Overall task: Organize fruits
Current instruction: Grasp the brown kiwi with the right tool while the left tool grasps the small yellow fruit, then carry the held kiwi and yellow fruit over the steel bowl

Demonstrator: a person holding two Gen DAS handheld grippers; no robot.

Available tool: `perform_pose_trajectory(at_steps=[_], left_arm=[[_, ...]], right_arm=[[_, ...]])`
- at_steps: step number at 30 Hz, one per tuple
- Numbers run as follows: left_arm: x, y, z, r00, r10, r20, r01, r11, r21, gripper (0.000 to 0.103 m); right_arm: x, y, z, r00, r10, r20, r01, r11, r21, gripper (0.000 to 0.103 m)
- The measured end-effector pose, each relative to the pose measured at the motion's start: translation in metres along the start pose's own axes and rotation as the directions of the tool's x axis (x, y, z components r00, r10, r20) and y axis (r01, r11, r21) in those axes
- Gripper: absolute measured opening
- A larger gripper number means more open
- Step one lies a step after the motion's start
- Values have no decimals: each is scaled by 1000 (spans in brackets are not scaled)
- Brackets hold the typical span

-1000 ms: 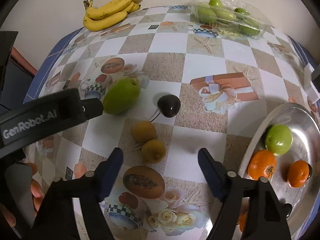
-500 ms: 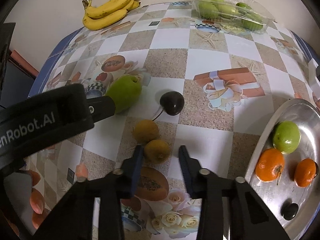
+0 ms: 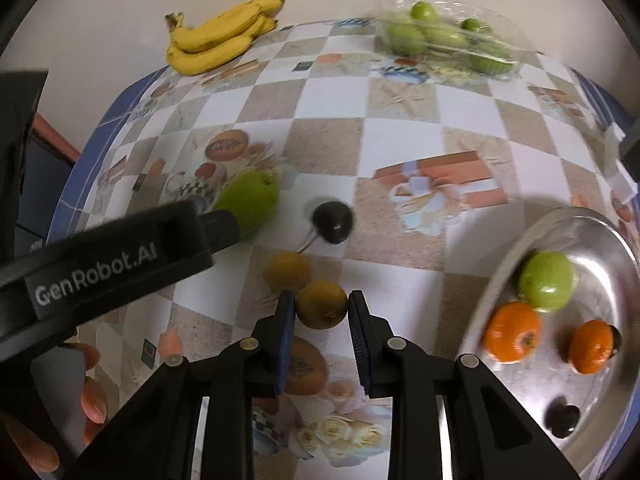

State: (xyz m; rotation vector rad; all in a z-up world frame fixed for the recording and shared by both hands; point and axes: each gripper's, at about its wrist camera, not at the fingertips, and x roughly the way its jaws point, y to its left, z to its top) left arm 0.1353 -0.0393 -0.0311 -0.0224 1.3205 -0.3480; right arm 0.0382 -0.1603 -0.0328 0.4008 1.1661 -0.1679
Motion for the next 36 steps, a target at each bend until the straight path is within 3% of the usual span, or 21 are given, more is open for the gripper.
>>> perform_pose_trajectory(at_steps=[12,21,36], left_arm=[[3,-20,-6,997,-68,-23,68,997,20,74],[12,-36,-11,997,-63,-40,65,996,58,56],[23,-52,-18,998,-42,-53,46,995,91,37]], right_arm=[[-26,-37,7,999,-23,36,19,994,107,28],[-39,-50,8,997,-34,67,25,990,142,28],[-50,-54,8,996,-3,92,-12,987,159,28]])
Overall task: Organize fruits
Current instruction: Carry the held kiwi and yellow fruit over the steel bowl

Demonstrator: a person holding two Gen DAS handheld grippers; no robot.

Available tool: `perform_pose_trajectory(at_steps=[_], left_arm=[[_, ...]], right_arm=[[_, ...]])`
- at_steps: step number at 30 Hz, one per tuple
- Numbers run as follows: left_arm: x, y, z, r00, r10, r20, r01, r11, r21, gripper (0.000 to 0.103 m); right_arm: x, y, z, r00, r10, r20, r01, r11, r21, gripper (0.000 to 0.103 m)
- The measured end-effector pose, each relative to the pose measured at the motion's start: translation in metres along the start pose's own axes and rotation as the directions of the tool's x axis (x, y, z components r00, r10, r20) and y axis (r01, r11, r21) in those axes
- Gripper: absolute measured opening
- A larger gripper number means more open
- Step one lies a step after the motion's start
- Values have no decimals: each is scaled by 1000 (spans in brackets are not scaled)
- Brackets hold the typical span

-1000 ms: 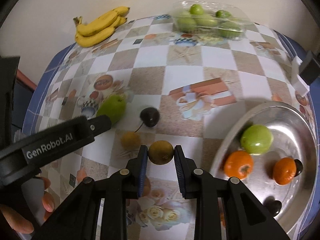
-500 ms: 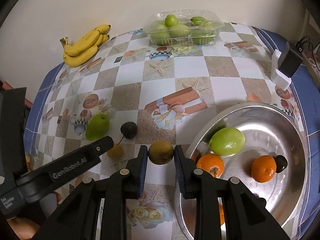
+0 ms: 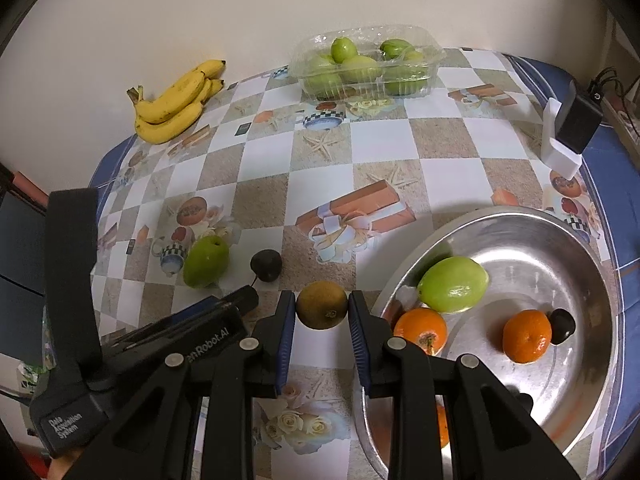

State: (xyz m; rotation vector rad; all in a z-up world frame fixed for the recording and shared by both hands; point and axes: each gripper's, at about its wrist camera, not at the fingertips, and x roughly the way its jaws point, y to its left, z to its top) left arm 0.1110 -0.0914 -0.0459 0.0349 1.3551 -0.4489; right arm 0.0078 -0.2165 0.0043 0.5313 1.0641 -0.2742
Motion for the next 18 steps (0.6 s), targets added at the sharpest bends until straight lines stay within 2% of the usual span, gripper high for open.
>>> perform_pose_trajectory(at_steps=[11,18], left_arm=[[2,-4,-2,1000,11,12,-11,1000,1,29],[2,-3,-2,1000,19,16,-19,1000,1,27]], right_arm=[[-5,-6,1,1000,27,8,-27,999,20,28],[-5,-6,1,1000,27,6,-27,999,22,28]])
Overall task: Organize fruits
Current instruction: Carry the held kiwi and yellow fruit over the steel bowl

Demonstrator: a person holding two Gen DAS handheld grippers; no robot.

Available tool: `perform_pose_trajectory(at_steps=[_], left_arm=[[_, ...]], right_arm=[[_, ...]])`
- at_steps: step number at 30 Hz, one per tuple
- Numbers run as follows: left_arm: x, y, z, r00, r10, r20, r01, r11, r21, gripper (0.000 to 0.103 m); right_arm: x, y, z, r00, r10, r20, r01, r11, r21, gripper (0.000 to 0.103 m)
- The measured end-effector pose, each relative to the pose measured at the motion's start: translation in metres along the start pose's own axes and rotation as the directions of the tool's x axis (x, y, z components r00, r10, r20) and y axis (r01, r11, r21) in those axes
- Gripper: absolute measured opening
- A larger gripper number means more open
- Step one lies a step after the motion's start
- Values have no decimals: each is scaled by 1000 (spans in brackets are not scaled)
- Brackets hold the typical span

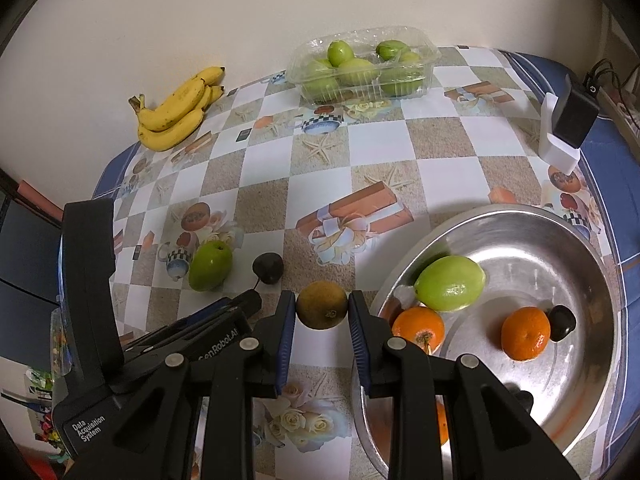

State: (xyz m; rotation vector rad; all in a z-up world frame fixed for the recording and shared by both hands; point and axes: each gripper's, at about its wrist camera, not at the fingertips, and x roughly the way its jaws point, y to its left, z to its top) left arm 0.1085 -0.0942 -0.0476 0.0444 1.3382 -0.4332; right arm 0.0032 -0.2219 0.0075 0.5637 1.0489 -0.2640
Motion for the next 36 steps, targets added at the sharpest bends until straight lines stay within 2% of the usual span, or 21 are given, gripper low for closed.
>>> perform_pose_trajectory(at_steps=[9,17,28,33,36], left_arm=[[-17,-2,2,999,-7,38,7,1000,-4,27],[-43,-10,5,995,-15,102,15,1000,7,27],[-72,-29,5,986,-25,164,16,998,56,27],[-83,-40,-1,984,-50,173,36,996,83,27],[-89,-51,-9,982,-43,185,21,992,121,27]], right_arm=[[-4,-2,1,1000,0,11,0,1000,6,28],[-11,-5,1,1000,-4,19,4,1000,24,28],[-31,-21,0,998,27,50,-31,996,80,28],[-41,-36,-4,998,6,64,-14,993,119,28],[-46,-44,-7,998,-11,63,2,991,134,28]])
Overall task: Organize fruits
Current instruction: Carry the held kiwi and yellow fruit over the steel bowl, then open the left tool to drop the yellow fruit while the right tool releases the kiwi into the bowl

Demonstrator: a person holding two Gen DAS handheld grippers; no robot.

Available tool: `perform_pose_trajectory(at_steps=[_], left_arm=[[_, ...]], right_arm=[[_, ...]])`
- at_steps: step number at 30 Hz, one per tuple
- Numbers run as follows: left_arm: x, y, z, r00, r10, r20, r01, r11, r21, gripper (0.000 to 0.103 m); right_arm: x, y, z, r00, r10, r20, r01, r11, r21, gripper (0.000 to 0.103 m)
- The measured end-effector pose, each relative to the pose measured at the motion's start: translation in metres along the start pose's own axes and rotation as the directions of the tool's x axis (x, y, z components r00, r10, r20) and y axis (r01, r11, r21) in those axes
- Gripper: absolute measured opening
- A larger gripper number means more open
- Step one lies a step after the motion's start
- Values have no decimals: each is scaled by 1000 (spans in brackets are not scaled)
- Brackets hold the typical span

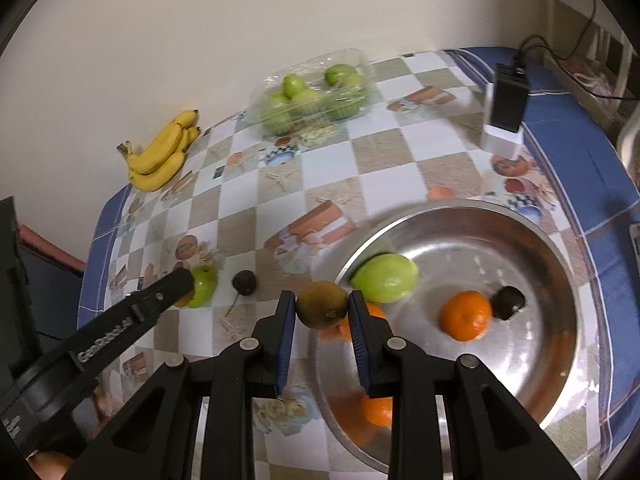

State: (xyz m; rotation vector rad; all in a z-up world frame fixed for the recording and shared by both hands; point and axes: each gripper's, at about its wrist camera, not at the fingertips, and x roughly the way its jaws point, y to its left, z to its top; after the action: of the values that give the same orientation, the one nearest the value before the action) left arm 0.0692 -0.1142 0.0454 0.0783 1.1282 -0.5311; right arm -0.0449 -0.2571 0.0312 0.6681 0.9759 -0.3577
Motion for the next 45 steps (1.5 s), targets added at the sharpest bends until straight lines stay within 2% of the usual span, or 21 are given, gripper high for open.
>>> perform_pose_trajectory(at_steps=[6,15,19,23,29,37,45], left_arm=[[0,-32,-19,1000,22,-9,-21,993,113,27],[3,-69,-42,999,0,-47,10,974,224,27],[9,-79,-48,995,-35,-89,54,971,233,27],[19,-90,-57,993,-16,-116,46,962,269,27],[42,-93,-67,984,10,-179,39,962,269,27],[55,-97,-74,976,25,-214,38,958,283,27],[63,-99,-78,970,38,-240,33,958,285,28]], right_arm=[[-6,-17,-4,999,-43,0,43,999,24,28],[-19,-55,-3,996,-88,-5,88,991,101,28],[-18,-74,-5,994,-106,-15,107,986,131,28],[-13,-89,-9,989,-136,-55,143,979,148,28],[-1,-106,-18,977,-170,-126,189,970,153,28],[15,-113,-24,966,-177,-191,208,965,159,28],[25,-114,-27,957,-189,-220,227,961,158,28]])
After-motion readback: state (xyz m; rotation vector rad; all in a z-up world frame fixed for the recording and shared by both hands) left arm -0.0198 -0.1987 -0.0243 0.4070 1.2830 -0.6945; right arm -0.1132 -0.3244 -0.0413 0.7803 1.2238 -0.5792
